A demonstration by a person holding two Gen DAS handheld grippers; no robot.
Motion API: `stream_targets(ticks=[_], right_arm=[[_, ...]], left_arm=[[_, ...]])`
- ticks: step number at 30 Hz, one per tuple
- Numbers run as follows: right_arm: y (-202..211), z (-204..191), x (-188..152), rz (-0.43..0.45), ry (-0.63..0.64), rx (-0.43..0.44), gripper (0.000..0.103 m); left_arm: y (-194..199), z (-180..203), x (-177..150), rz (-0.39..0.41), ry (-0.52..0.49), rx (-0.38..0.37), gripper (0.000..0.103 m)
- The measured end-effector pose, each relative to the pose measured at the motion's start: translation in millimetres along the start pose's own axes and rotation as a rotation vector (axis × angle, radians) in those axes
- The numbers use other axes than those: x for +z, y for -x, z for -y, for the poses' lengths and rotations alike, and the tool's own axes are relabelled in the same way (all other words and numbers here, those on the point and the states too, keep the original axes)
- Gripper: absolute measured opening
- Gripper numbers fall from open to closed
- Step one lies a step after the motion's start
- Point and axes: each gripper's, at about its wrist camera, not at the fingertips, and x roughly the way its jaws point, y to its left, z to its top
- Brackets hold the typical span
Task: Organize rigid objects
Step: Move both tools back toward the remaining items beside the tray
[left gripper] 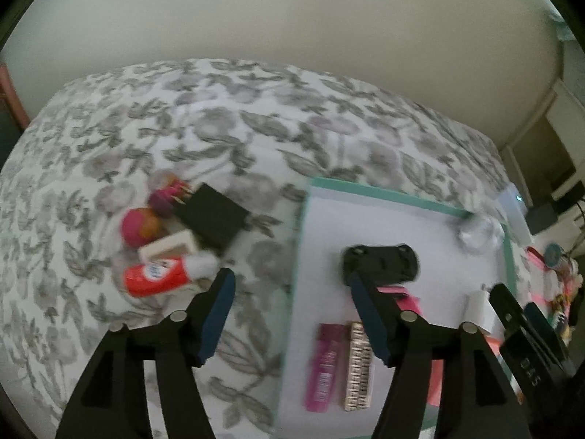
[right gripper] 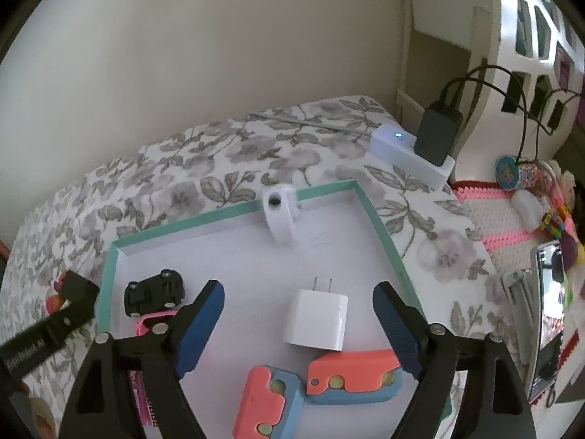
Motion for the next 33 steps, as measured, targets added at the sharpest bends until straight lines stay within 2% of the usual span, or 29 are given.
stream_targets(ticks=[2, 4, 10, 22, 26, 33], right_arm=[[-0.6, -5.5, -1.4, -0.006, 0.014, 0.004, 0.091], [-1.8, -11.6, -3.2, -0.012, 0.032, 0.011, 0.099], [-3.7, -31.2, -7.4, -0.021, 0.099, 0.005, 0.102], [-4.1, -56.7, -12.0, -0.051, 0.094, 0.086, 0.103], [2.7, -73.7, -10.5, -0.032, 0.102, 0.112, 0.103], [17.0, -113.5, -7.0, 0.002, 0.121, 0.211, 0.103]], left_arm=[[-0.5, -8.7, 2.2, 0.006, 0.012, 0.022, 0.071], [-0.8, -16.9, 4.0, 0.015, 0.014, 0.051, 0.084], [-0.4, -38.4, 8.4, 0.03, 0.023, 0.101, 0.09], [6.2, -104.9, 20.8, 0.052, 0.123, 0.154, 0.092], [11.9, -134.0, 24.4, 0.057, 0.173, 0.158, 0.092], [20.0, -177.3, 25.9, 0.053, 0.251, 0.165, 0.092]])
